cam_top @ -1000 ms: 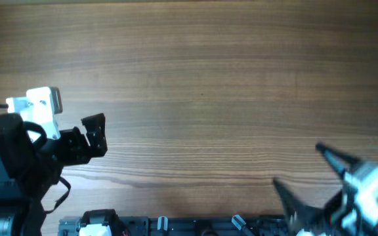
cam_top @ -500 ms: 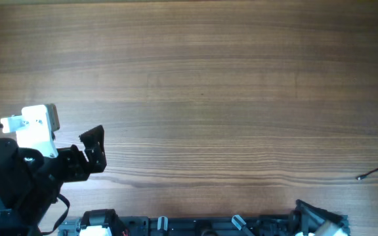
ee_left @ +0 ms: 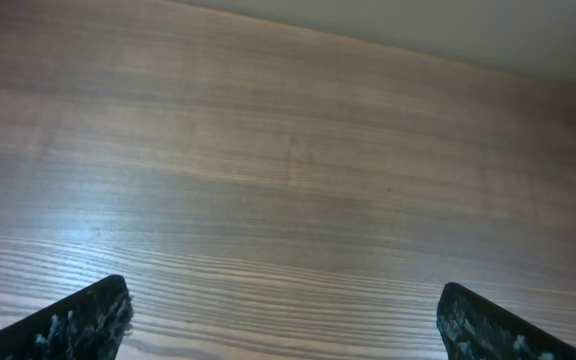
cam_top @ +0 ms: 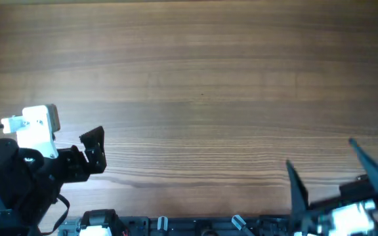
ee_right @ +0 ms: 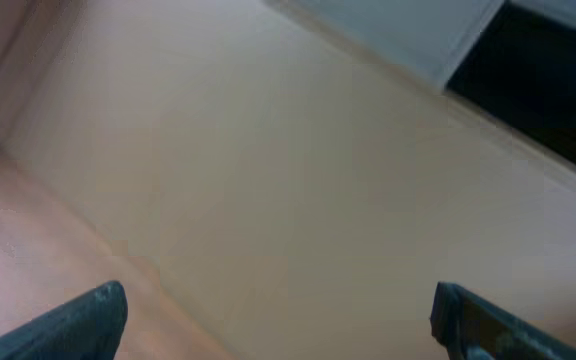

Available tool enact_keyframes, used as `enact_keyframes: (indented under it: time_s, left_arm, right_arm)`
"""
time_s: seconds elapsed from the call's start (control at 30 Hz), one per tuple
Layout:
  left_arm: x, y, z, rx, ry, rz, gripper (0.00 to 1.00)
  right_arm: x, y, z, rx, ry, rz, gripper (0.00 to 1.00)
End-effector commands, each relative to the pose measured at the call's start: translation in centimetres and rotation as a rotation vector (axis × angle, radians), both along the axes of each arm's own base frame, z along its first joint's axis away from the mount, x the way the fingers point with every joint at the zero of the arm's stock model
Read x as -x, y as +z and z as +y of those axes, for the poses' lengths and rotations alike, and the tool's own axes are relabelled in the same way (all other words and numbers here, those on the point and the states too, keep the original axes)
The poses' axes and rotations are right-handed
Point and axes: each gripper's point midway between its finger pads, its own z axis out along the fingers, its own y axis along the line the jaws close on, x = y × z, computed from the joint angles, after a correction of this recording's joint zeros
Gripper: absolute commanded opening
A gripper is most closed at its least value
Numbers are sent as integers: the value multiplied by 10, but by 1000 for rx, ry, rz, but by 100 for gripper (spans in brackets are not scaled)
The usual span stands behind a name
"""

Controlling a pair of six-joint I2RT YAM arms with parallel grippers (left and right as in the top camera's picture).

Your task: Untangle cables

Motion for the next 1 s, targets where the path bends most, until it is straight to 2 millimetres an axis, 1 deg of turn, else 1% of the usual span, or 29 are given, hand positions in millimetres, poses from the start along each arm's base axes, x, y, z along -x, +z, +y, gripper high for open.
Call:
enact_keyframes:
  time_s: [0.0,0.1,0.17,0.27,0.33,0.43,0.47,0.63,0.73,0.77,0.83,0.97]
  left_arm:
    - [1,4,2,-14,4,-18,100]
    - [0,5,2,-15,4,-24,100]
    - [-1,7,2,-16,3,-33,100]
    - [-1,7,2,-26,-4,-34,100]
    - [-1,7,2,-28,-5,-34,100]
    - [-1,7,2,-28,-6,-34,100]
    - [-1,7,2,-31,-8,-35,100]
    - [-1,7,2,-31,-8,-34,100]
    - [-1,7,2,-30,-8,-33,100]
    - [-1,7,2,-30,-8,-34,100]
    - [-1,7,2,-30,-8,-33,100]
    - [-1,7,0,-21,-20,-34,100]
  right_arm:
    - [-40,-33,-19,-190,5,73,100]
    - [-65,-63,-28,-273,16,97,100]
    - [-81,-85,-39,-335,-10,120,100]
    - [-94,-112,-46,-383,-25,158,100]
    - [-103,-137,-50,-415,-36,209,100]
    - [-112,-163,-57,-454,-73,261,100]
    - [-116,-174,-61,-471,-95,284,100]
    - [-125,-212,-76,-548,-185,387,100]
    - [-126,-240,-81,-574,-237,496,100]
    - [-125,-255,-85,-591,-274,550,100]
    - [-123,-276,-91,-635,-335,627,100]
    - [-123,-278,-92,-720,-334,653,100]
